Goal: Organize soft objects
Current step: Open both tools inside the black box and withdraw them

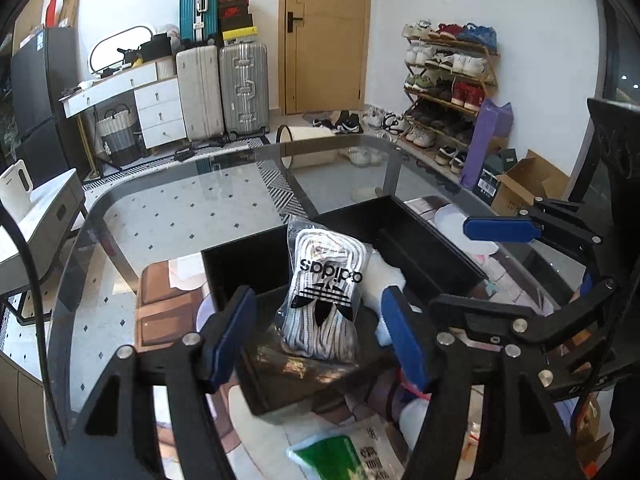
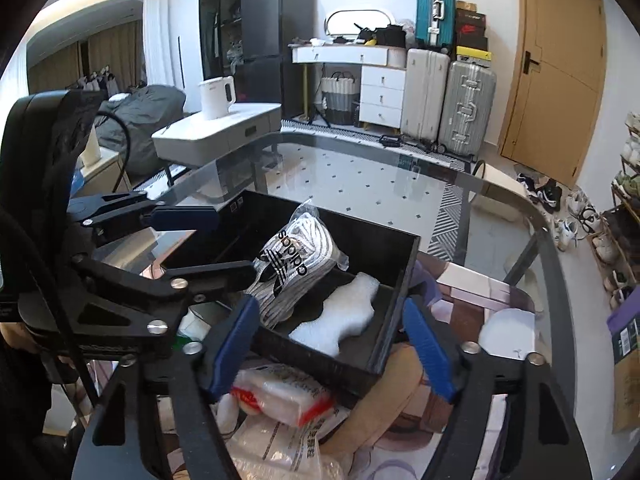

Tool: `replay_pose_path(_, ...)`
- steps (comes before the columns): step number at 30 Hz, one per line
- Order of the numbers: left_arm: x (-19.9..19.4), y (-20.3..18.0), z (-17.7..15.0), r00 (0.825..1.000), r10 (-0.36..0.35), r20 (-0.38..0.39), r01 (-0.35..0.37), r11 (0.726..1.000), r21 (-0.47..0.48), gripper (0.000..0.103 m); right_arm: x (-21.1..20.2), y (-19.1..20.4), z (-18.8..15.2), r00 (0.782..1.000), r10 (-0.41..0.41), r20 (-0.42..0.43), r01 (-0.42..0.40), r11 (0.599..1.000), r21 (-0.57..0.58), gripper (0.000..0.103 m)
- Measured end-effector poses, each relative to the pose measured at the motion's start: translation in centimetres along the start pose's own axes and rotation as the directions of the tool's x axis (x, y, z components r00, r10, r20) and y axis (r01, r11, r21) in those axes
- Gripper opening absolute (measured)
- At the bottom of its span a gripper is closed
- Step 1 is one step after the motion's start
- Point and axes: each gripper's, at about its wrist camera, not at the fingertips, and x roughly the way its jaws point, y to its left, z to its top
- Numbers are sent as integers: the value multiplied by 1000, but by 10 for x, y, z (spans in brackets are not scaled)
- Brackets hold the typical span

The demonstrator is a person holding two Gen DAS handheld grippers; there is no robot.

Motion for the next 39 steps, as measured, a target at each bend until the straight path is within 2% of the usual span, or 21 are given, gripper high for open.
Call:
replay_pose_path(2,-9,2,-2,999,25,20,-25,1000,-13,91,-9,-2,-3,1000,5,18,-5,1000,27,90)
replay_pose_path(4,-16,5,-6,998,47,41,-45,999,-29,95,-18,-3,-7,999,10,37,-12,998,56,102)
replay_pose_path(7,-26,11,-13,998,37,55,-34,998,-60,103,-35,-4,-15,997,10,73,-17,996,91,102)
replay_pose_path(22,-65,21,-52,992,100,77,-89,987,-136,103,-67,-5,-64,997,-11,73,-2,984,177,102)
replay_pose_path(31,-70,20,-71,992,114,57,-105,983,-149,103,-71,0,-83,998,-9,59,-2,983,183,102)
replay_pose_path(39,-68,15,-82,992,119,45,-112,983,-144,103,-68,10,-91,1000,-11,19,9,993,117,102)
